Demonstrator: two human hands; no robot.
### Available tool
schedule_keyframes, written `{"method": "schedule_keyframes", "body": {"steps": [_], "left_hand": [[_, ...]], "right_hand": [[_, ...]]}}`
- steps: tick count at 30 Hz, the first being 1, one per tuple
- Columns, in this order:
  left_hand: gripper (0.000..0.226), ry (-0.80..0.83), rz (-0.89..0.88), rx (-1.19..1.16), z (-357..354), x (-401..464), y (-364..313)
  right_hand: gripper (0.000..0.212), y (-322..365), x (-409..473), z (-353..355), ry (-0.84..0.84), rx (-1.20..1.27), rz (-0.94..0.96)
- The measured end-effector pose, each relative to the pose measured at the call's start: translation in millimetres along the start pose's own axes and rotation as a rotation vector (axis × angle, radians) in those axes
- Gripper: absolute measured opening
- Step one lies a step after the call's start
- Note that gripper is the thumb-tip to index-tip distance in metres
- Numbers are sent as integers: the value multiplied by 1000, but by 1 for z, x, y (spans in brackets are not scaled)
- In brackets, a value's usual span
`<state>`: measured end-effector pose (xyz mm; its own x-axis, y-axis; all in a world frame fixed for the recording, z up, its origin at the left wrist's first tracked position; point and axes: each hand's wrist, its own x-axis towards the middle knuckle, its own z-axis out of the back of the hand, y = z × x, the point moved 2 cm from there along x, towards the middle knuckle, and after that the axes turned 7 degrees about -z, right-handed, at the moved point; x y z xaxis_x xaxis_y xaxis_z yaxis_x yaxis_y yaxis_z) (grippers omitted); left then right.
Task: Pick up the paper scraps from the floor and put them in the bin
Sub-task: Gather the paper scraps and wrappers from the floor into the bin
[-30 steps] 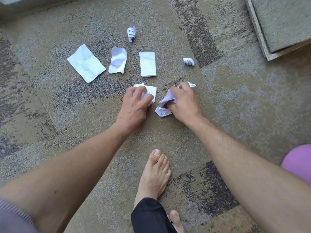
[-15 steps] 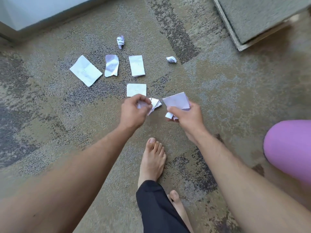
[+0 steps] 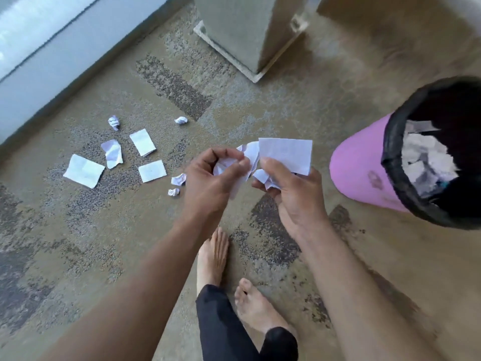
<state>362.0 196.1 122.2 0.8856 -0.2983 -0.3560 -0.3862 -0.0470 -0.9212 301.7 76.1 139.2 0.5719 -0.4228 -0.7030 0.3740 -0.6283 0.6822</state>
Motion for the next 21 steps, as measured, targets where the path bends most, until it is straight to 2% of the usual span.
{"method": "schedule_keyframes", "body": {"steps": [5,11,16,19,21], "left_hand": [[11,224,-55,24,-92,-10,-25],[12,450,-14,108,-199,-13,-36],[9,531,-85,367,-275,-6,-22],[4,582,-103,504,-306,-1,-16],[8,652,-100,566,-318,2,-14]], "right_hand": [[16,56,-25,71,-129,121,80],[14,107,-36,162,-351,178,162],[13,129,-25,231,-571,134,147],[9,130,-8,256,-597,111,144],[18,128,3,261,-599,31,128]]}}
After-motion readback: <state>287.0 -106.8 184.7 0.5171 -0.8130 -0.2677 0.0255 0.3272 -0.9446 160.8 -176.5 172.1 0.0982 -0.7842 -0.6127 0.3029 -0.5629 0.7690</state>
